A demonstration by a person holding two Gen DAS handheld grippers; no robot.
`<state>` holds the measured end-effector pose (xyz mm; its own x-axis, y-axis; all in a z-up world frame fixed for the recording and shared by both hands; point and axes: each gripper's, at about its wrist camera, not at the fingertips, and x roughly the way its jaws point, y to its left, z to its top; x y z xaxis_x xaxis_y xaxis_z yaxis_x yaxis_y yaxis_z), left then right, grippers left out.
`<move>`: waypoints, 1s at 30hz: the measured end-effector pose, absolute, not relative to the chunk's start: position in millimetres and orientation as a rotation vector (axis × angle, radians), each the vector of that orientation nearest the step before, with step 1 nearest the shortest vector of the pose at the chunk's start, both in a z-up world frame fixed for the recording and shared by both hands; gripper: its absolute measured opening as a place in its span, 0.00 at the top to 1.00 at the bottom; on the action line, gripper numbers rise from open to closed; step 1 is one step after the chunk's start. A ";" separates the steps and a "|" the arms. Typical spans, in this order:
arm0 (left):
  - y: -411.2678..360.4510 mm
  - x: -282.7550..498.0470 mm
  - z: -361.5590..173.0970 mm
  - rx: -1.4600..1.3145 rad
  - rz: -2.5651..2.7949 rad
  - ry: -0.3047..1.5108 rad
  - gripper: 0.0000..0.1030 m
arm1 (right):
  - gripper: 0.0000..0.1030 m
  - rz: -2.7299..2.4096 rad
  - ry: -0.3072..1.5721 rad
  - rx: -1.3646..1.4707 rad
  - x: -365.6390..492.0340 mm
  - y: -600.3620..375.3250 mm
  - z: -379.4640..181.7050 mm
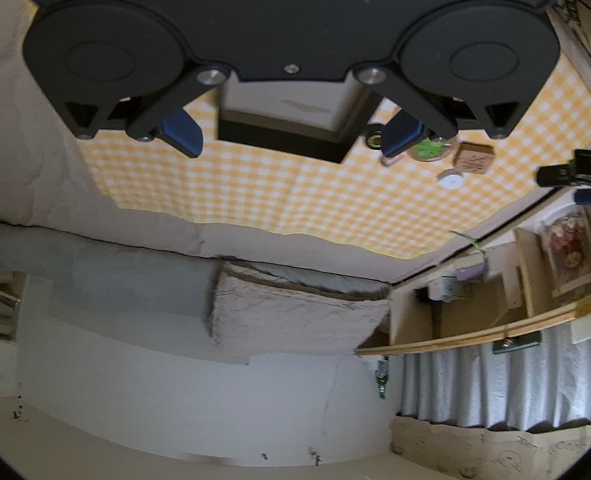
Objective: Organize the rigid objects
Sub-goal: 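Lower the left gripper onto the green bear coaster and grasp it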
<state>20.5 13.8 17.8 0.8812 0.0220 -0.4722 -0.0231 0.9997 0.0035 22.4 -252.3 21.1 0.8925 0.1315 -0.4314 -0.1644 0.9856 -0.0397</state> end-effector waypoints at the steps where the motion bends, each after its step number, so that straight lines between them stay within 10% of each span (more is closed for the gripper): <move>1: 14.4 23.5 19.4 -0.001 0.023 0.491 0.00 | 0.00 0.142 0.446 -0.080 25.3 -256.6 23.4; 14: 19.1 125.4 20.4 0.008 -0.040 0.633 0.00 | 0.02 -0.031 0.684 0.041 108.7 -320.1 2.5; 30: 11.1 234.2 -71.3 0.145 -0.159 0.931 0.00 | 0.71 0.032 1.037 0.198 166.6 -320.9 -76.4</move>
